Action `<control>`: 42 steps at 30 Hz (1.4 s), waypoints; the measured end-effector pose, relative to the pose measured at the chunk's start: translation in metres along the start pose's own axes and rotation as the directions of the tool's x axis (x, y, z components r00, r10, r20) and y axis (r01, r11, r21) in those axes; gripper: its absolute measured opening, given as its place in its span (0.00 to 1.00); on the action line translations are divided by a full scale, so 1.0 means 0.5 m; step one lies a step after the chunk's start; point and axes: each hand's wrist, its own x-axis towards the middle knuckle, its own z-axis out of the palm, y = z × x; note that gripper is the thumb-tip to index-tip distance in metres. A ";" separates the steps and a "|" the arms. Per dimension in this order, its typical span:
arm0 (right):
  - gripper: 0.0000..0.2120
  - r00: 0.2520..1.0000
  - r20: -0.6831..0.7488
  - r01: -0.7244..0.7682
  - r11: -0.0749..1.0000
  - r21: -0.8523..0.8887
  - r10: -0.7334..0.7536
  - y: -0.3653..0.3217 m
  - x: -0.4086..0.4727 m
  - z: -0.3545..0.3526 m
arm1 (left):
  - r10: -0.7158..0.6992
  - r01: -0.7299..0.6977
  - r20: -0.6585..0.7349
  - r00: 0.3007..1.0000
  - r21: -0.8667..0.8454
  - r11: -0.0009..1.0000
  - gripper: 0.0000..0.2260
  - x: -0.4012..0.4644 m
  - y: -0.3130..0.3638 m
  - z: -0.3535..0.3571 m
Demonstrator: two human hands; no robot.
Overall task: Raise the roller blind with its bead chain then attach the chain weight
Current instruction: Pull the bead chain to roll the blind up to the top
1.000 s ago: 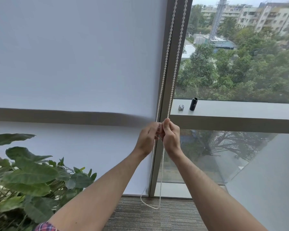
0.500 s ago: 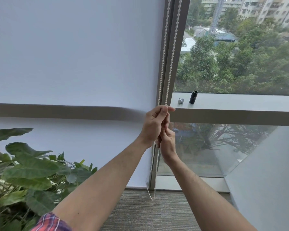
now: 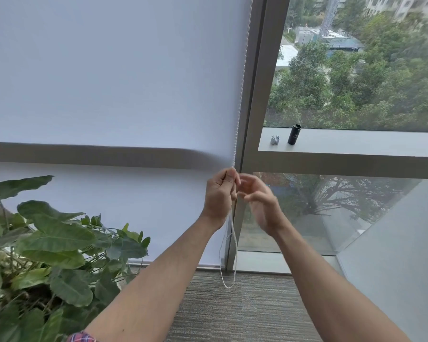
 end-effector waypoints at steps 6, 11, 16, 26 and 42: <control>0.18 0.980 -0.037 0.197 0.974 0.111 -0.194 -0.138 0.038 0.068 | -0.110 0.109 0.008 0.994 0.099 0.989 0.16 -0.041 -0.052 -0.001; 0.20 0.970 -0.094 0.228 0.973 0.023 -0.225 -0.131 0.040 0.129 | -0.254 0.249 0.008 0.967 0.162 0.955 0.19 -0.095 -0.127 -0.043; 0.20 0.867 -0.265 0.349 0.895 -0.279 -0.421 -0.095 0.046 0.143 | -0.305 0.286 0.057 0.951 0.222 0.932 0.18 -0.075 -0.125 -0.042; 0.20 0.847 -0.288 0.323 0.862 -0.391 -0.448 -0.022 0.026 0.121 | -0.235 0.159 0.124 0.964 0.440 0.884 0.15 -0.050 -0.126 -0.092; 0.22 0.920 -0.300 0.137 0.923 -0.359 -0.253 0.106 0.002 0.100 | 0.139 -0.142 0.110 0.984 0.017 0.990 0.14 0.039 0.065 0.015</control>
